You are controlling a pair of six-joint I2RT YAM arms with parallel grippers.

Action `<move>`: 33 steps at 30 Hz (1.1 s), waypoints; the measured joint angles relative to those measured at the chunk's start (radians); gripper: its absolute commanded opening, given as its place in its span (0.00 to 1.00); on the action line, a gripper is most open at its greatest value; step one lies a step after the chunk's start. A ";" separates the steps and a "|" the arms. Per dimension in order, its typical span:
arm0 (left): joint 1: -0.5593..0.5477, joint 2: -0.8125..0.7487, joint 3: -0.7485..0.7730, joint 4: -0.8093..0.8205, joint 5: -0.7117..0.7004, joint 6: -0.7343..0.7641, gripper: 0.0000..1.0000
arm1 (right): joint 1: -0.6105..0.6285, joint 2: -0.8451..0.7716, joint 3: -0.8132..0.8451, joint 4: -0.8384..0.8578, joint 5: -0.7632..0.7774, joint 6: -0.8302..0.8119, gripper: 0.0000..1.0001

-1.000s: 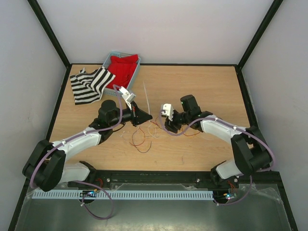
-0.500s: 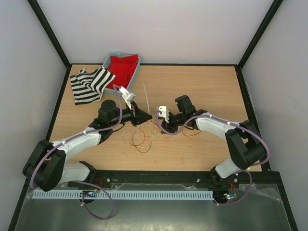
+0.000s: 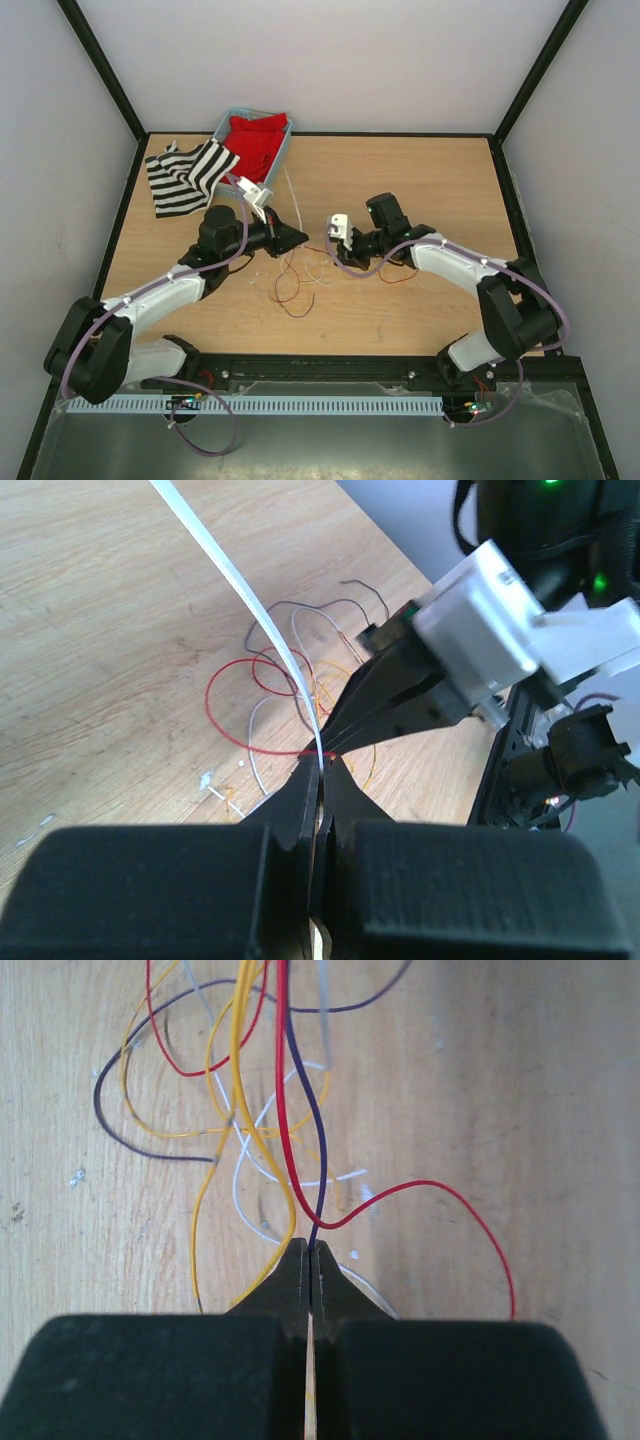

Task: Zip-tie the wires
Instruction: Adjust the cable at the center of the board.

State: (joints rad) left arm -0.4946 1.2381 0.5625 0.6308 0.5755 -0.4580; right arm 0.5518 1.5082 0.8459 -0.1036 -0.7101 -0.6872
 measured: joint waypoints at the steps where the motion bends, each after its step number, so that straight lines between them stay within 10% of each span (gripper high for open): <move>1: 0.007 -0.011 0.000 -0.011 -0.009 -0.002 0.00 | -0.007 -0.018 0.001 0.000 0.000 0.006 0.00; 33: 0.045 -0.084 0.112 -0.151 -0.079 0.010 0.00 | -0.280 -0.216 -0.066 0.259 -0.016 0.368 0.00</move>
State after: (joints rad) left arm -0.4500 1.1538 0.6743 0.4801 0.4965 -0.4480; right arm 0.2722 1.2922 0.7799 0.1555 -0.7265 -0.3191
